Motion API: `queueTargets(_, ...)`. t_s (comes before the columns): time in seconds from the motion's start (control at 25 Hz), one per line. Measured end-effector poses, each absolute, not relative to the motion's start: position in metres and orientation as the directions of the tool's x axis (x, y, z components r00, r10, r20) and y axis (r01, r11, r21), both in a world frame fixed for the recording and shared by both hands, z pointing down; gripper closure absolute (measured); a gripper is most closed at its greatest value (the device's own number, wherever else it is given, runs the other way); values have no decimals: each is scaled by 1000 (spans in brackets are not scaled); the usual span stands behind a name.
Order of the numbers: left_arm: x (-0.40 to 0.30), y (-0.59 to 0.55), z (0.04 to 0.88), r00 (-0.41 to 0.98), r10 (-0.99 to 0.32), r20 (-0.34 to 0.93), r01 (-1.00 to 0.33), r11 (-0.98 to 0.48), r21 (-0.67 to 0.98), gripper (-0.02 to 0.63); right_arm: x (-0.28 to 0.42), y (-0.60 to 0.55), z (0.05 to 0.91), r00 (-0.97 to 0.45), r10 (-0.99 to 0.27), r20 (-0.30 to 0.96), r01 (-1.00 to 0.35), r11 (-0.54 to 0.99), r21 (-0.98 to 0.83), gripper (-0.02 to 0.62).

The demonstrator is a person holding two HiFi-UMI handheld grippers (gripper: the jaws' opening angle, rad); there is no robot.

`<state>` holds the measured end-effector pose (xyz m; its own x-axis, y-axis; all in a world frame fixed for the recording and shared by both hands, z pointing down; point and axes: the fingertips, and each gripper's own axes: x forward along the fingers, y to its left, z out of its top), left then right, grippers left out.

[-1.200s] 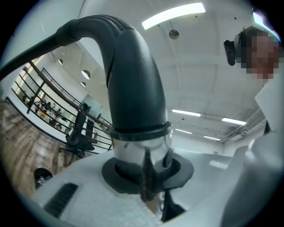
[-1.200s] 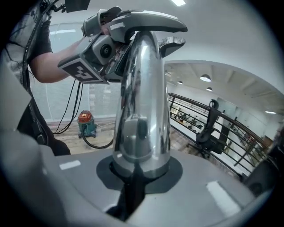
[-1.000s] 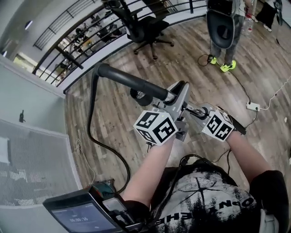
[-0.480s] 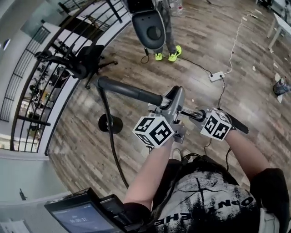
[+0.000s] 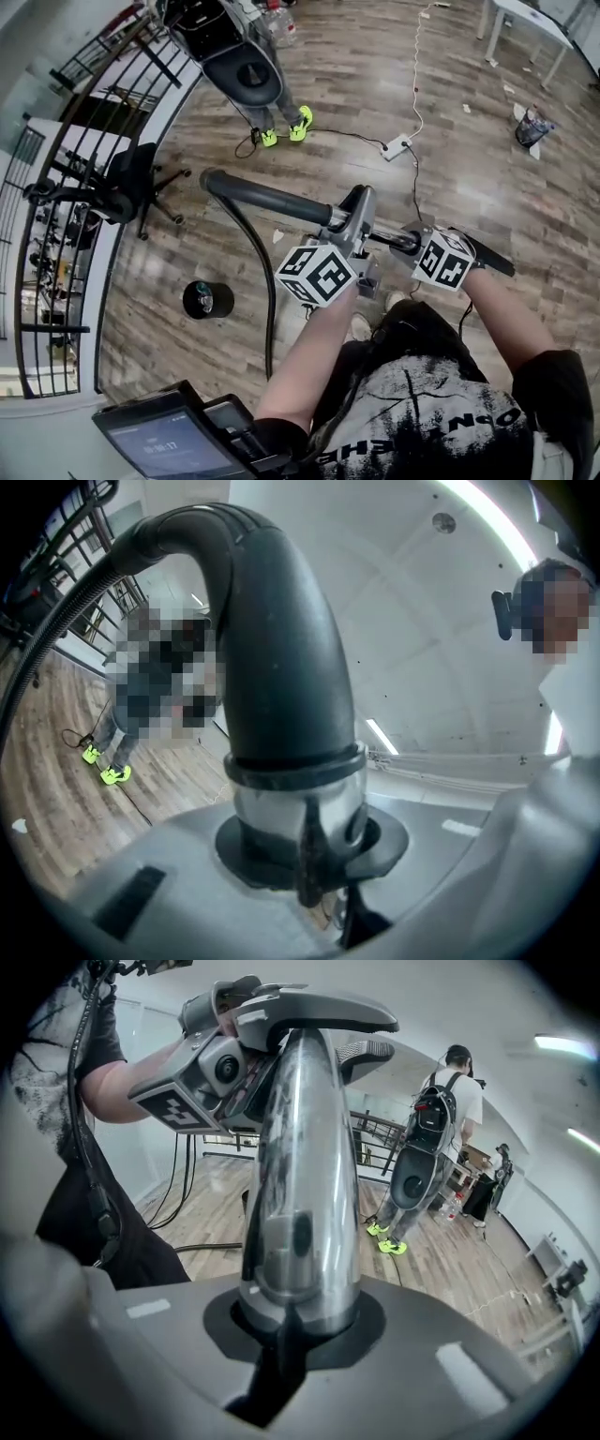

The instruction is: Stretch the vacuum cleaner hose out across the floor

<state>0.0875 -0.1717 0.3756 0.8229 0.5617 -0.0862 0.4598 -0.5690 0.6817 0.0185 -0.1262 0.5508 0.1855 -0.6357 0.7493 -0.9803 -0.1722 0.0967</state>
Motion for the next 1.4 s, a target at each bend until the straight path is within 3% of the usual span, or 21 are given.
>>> queueTargets(0.36, 147, -129, 406, 792, 607, -65, 453, -513, 729, 525, 66, -80, 576, 181, -588, 788, -972, -229, 52, 546)
queueTargets(1.0, 321, -38, 458, 865, 502, -1, 305, -523, 796, 525, 229, 30, 615, 10, -562, 827, -995, -90, -49, 546)
queueTargets(1.4, 403, -34, 480, 868, 496, 39, 267, -531, 804, 523, 304, 34, 633, -31, -563, 826, -991, -93, -100, 546)
